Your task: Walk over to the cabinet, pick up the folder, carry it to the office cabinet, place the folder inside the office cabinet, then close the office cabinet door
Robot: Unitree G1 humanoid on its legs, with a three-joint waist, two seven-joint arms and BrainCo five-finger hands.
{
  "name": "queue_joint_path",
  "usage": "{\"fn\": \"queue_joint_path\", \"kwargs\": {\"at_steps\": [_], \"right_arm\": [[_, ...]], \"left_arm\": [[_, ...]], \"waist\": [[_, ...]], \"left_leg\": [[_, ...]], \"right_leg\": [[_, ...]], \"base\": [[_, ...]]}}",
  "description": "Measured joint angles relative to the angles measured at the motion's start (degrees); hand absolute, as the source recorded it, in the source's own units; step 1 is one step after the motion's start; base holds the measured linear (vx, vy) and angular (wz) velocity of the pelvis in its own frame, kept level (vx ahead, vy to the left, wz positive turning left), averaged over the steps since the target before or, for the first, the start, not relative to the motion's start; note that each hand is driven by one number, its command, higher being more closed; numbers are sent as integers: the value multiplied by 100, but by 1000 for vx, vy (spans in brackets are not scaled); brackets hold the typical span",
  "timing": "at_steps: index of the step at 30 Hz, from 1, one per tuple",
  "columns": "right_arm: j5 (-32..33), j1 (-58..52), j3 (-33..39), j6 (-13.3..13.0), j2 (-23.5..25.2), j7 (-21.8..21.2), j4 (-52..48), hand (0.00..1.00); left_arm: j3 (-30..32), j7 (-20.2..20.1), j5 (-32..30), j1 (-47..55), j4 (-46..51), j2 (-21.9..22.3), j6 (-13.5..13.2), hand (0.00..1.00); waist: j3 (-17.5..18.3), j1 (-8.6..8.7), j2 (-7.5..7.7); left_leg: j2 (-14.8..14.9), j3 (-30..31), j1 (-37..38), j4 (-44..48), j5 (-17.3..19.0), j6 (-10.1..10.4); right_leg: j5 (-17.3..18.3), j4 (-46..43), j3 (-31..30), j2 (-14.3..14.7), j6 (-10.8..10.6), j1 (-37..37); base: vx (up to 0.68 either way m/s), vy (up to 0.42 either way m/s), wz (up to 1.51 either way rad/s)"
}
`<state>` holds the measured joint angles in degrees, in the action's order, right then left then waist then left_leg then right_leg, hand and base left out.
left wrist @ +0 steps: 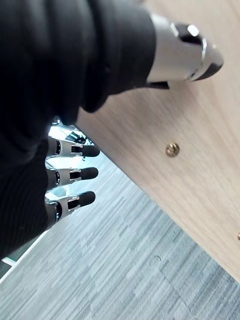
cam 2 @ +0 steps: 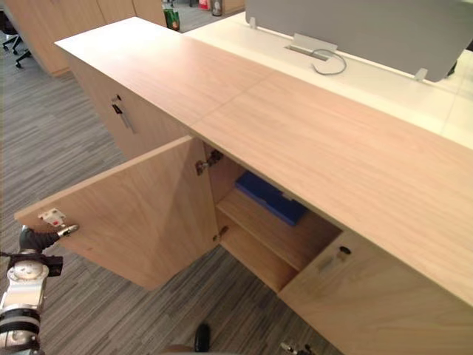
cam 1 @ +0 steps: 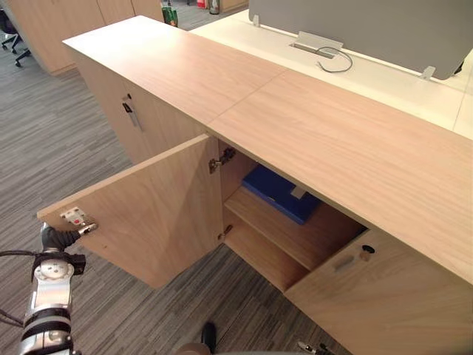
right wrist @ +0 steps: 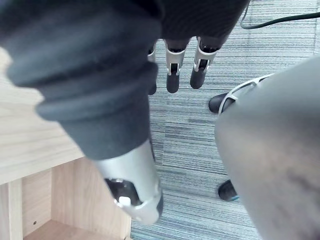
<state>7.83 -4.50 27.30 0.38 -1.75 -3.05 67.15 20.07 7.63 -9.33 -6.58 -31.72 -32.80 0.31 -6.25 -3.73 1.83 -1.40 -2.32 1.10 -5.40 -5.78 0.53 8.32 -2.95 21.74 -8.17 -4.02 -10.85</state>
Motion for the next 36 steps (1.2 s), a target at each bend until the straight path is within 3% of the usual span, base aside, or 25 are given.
{"fn": "queue_joint_path", "kwargs": {"at_steps": [7, 12, 19, 29, 36], "right_arm": [[-225, -94, -36, -2, -42, 0, -13, 0], [-465, -76, -171, 0, -81, -4, -10, 0], [-684, 205, -433, 3, -121, -12, -11, 0], [-948, 448, -492, 8, -84, -3, -9, 0], [-1126, 493, -671, 10, 44, 84, 120, 0]], "left_arm": [[-121, -164, 63, 1401, 1718, 795, -68, 0], [-375, -546, 467, 2292, 2731, 1265, -456, 0], [-511, -864, 957, 2569, 3569, 1559, -1010, 0], [-70, -860, 1405, 2733, 3574, 2055, -1061, 0], [2, -869, 1644, 3026, 3975, 2558, -1016, 0]], "waist": [[142, -146, -29], [154, -282, -26], [167, -327, -13], [85, -400, 87], [63, -566, 221]], "left_leg": [[-36, 190, -79, -2, -36, -7], [-96, 390, -139, -3, -117, -38], [-162, 812, -312, -4, -288, -54], [-181, 1196, -429, -5, -425, -26], [-172, 1350, -655, 37, -558, 3]], "right_leg": [[19, 4, 102, -5, 32, -3], [82, 2, 202, -5, 138, -42], [98, 4, 607, 24, 163, -57], [103, 11, 1012, 77, 170, -147], [76, -37, 1115, 170, 128, -27]], "base": [[-25, 5, 13], [-18, 3, 23], [-23, -7, 27], [-16, -14, 23], [-7, -13, 13]]}}
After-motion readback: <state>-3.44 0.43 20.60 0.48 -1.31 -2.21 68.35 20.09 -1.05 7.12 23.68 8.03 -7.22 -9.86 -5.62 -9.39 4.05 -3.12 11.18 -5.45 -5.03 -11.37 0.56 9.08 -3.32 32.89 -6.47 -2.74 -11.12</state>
